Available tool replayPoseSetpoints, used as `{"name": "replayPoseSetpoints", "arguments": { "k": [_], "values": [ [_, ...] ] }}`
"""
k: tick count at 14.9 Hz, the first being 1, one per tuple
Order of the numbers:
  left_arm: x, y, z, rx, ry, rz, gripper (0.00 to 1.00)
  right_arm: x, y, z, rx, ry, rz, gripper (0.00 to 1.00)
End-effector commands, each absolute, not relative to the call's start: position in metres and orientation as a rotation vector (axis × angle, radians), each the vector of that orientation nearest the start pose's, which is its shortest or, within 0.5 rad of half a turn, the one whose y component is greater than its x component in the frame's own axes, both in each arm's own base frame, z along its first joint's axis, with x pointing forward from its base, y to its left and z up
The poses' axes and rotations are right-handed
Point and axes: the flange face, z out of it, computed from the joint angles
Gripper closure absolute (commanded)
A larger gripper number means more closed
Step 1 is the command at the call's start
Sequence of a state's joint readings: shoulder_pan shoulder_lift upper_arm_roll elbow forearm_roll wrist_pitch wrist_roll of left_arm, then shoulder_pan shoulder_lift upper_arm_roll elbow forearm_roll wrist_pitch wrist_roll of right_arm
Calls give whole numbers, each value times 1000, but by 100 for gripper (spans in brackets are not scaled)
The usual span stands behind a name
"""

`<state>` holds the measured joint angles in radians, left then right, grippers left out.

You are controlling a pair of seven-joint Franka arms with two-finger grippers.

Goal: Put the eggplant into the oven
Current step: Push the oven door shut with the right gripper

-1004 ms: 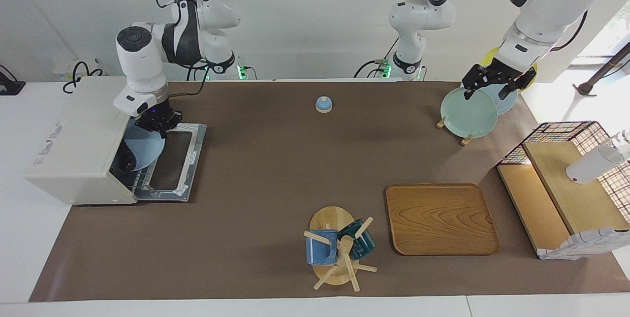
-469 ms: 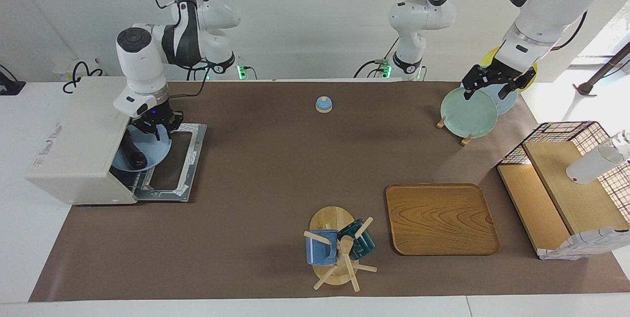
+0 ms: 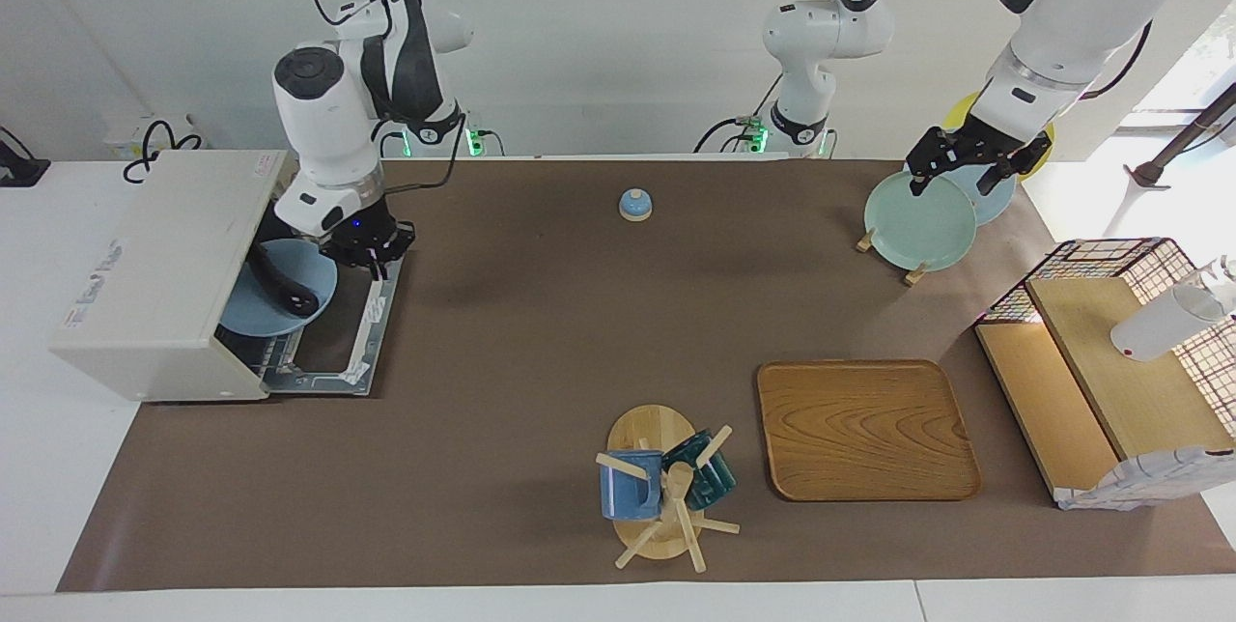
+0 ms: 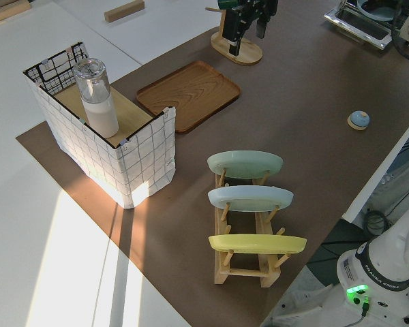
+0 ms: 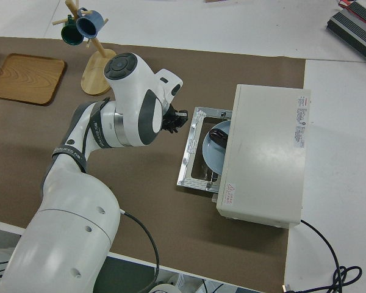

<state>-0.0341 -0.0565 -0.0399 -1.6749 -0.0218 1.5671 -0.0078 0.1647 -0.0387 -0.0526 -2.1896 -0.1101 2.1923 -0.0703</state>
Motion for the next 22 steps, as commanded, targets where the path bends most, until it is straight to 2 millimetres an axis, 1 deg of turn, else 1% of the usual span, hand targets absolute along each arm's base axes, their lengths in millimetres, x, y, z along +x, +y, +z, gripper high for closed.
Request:
{"name": "replayPoseSetpoints", "arguments": {
  "k": [1, 3, 5, 6, 8, 13, 14, 16, 21, 22],
  "values": [
    [531, -42, 610, -3158, 89, 94, 0, 532, 54, 360, -3198, -361, -75, 100],
    [531, -42, 610, -3158, 89, 91, 0, 522, 51, 347, -3201, -368, -67, 100],
    [531, -42, 610, -3158, 89, 91, 0, 518, 49, 335, -3201, -364, -57, 100],
    [531, -42, 610, -3158, 89, 91, 0, 515, 46, 325, -3202, -354, -33, 100],
    [531, -42, 610, -3158, 89, 91, 0, 509, 43, 313, -3198, -352, -66, 100],
    [531, -42, 610, -3158, 89, 91, 0, 504, 41, 307, -3198, -358, -61, 100],
    [531, -42, 610, -3158, 89, 91, 0, 504, 37, 306, -3200, -353, -63, 99],
    [531, -42, 610, -3158, 89, 91, 0, 505, 21, 297, -3211, -327, -58, 98],
    [531, -42, 610, -3158, 89, 91, 0, 506, 24, 298, -3251, -464, -50, 98],
    [531, -42, 610, -3158, 89, 91, 0, 508, 24, 300, -3273, -529, -45, 98]
  ]
}}
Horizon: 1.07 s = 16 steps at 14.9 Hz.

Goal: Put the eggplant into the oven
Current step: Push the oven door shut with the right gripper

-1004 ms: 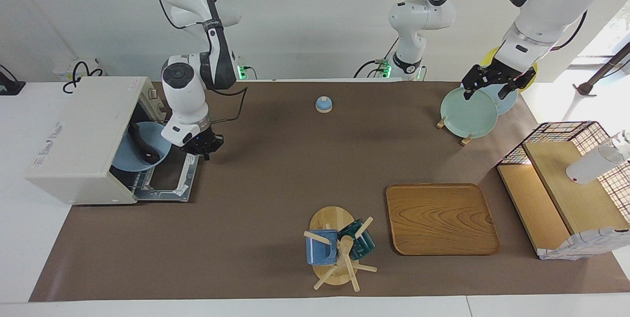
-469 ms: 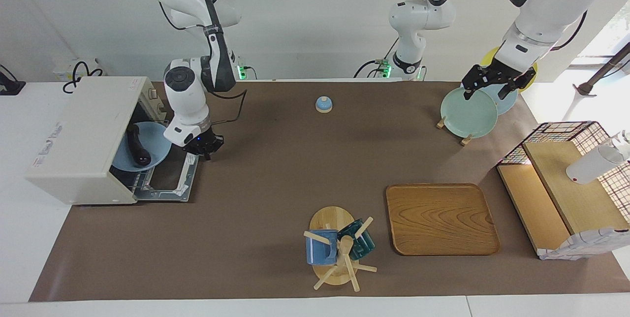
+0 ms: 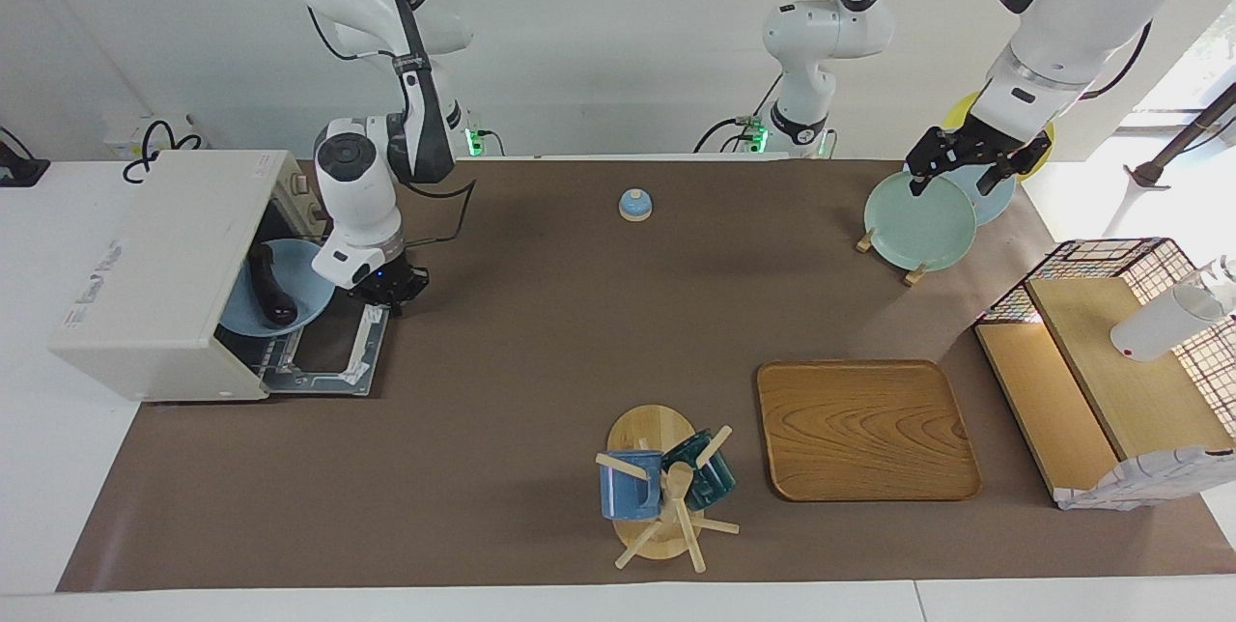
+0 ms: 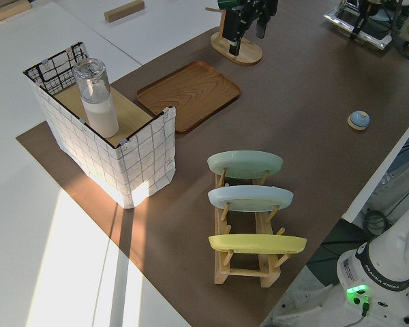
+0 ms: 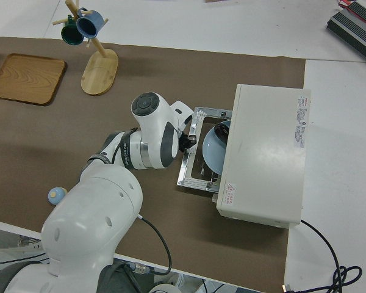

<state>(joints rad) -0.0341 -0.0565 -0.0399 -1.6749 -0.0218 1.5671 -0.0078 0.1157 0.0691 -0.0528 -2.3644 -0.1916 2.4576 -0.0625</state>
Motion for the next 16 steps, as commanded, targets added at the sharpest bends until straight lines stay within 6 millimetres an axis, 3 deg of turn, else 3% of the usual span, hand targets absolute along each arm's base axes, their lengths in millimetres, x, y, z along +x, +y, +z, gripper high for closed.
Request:
{"name": "replayPoseSetpoints", "arguments": {
  "k": [1, 3, 5, 7, 10, 13, 16],
  "values": [
    [531, -42, 610, -3158, 89, 91, 0, 516, 24, 309, -3306, -602, -34, 98],
    [531, -42, 610, -3158, 89, 91, 0, 539, 24, 341, -3353, -608, 68, 98],
    [531, -42, 610, -3158, 89, 91, 0, 549, 22, 375, -3365, -617, 133, 98],
    [531, -42, 610, -3158, 89, 91, 0, 549, 20, 403, -3355, -619, 141, 98],
    [531, -42, 610, -3158, 89, 91, 0, 538, -5, 434, -3344, -618, 161, 97],
    [531, -42, 610, -3158, 89, 91, 0, 532, -52, 443, -3325, -638, 205, 93],
    [531, -42, 610, -3158, 89, 91, 0, 525, -76, 453, -3320, -636, 210, 92]
  ]
}}
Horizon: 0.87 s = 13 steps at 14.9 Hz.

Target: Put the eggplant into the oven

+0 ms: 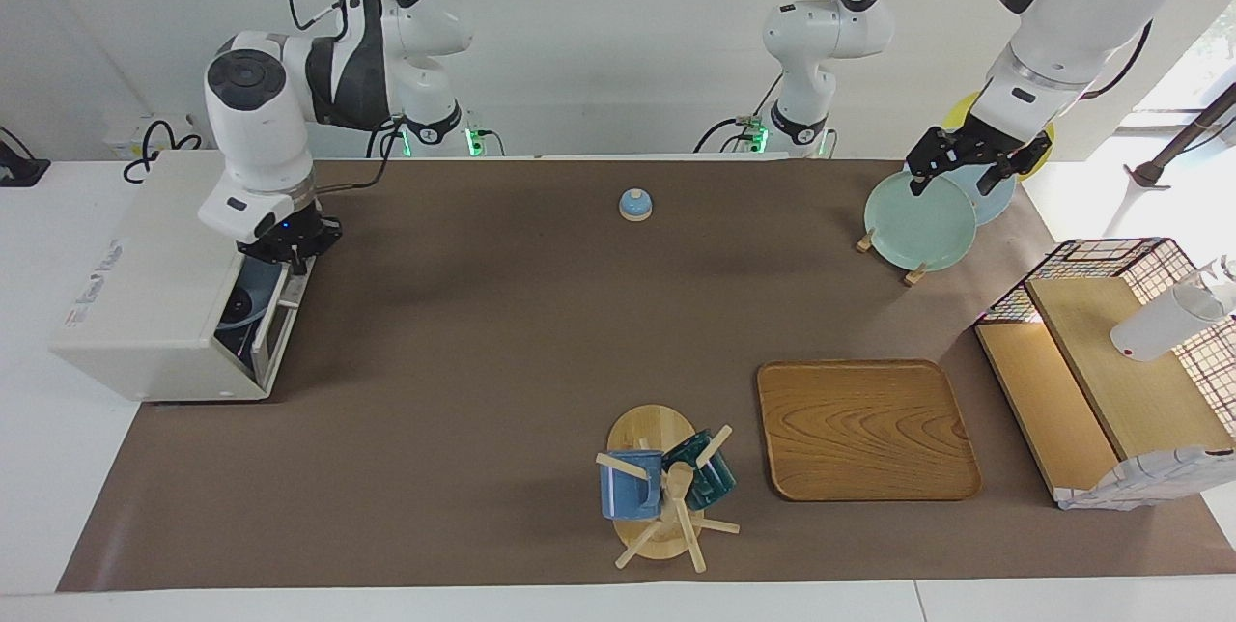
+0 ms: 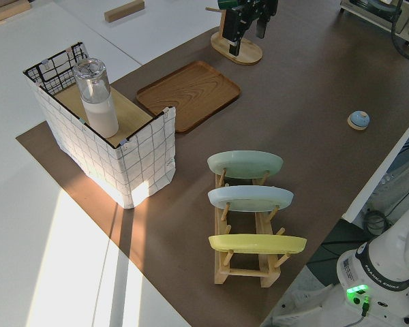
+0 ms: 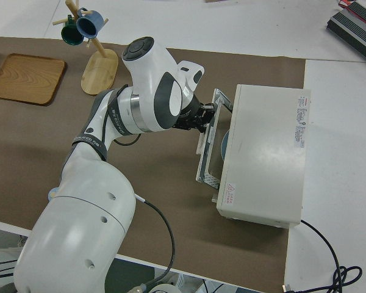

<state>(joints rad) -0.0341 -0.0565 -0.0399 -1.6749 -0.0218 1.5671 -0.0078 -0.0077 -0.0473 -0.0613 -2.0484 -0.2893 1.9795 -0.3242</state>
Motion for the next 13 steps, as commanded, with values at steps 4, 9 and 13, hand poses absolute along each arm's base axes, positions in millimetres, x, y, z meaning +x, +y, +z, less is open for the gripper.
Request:
{"name": "replayPoseSetpoints", "arguments": {
  "k": [4, 9, 13],
  "values": [
    [531, -42, 610, -3158, 89, 91, 0, 521, -71, 508, -3186, -433, 172, 79],
    [531, -42, 610, -3158, 89, 91, 0, 534, -48, 576, -3161, -383, 159, 46],
    [531, -42, 610, -3158, 89, 91, 0, 533, -44, 579, -3167, -341, 147, 0]
  ]
}}
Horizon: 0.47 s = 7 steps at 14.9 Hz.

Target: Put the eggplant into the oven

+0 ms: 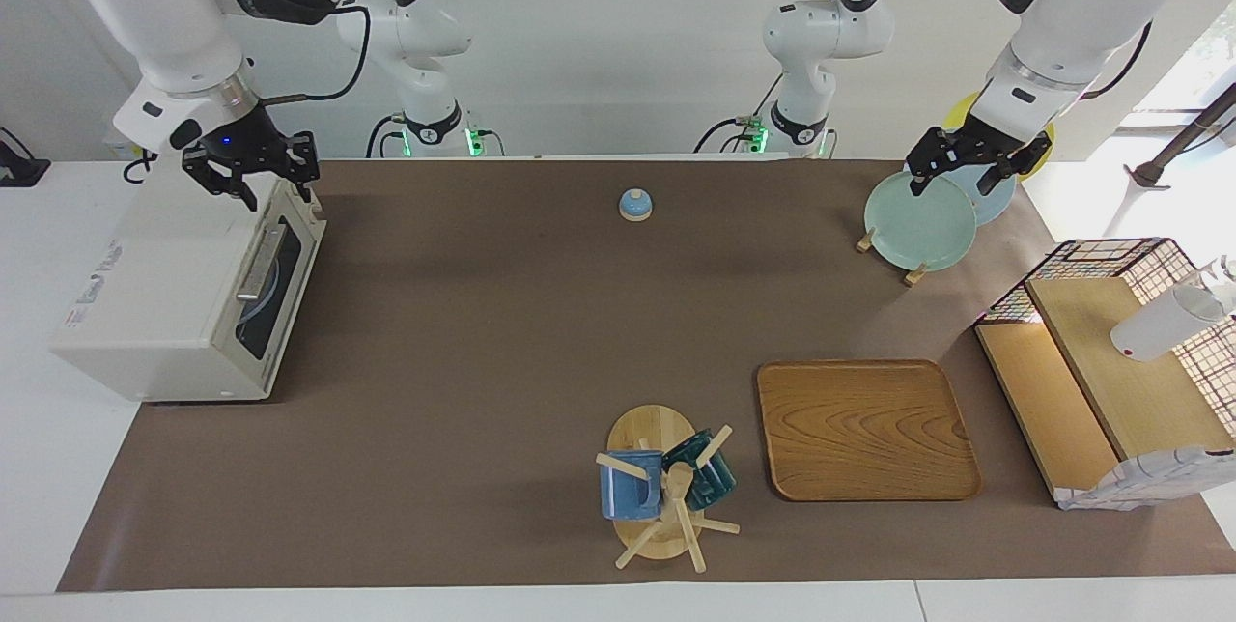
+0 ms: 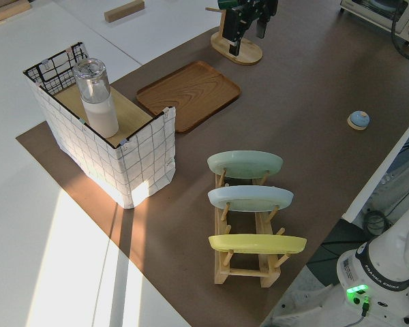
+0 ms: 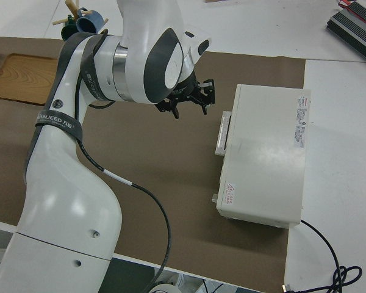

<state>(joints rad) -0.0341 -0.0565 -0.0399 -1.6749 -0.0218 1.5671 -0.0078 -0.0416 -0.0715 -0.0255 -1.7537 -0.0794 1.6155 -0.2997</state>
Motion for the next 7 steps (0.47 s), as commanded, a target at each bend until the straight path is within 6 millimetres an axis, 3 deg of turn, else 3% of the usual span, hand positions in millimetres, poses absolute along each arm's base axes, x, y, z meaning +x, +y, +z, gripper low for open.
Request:
{"name": "replayPoseSetpoints", "arguments": {
  "k": [1, 4, 7],
  "values": [
    [531, -42, 610, -3158, 89, 91, 0, 531, -43, 580, -3168, -309, 165, 0],
    [531, -42, 610, -3158, 89, 91, 0, 535, -42, 591, -3163, -239, 123, 0],
    [531, -42, 610, -3158, 89, 94, 0, 546, -35, 582, -3110, -226, 128, 0]
  ]
}}
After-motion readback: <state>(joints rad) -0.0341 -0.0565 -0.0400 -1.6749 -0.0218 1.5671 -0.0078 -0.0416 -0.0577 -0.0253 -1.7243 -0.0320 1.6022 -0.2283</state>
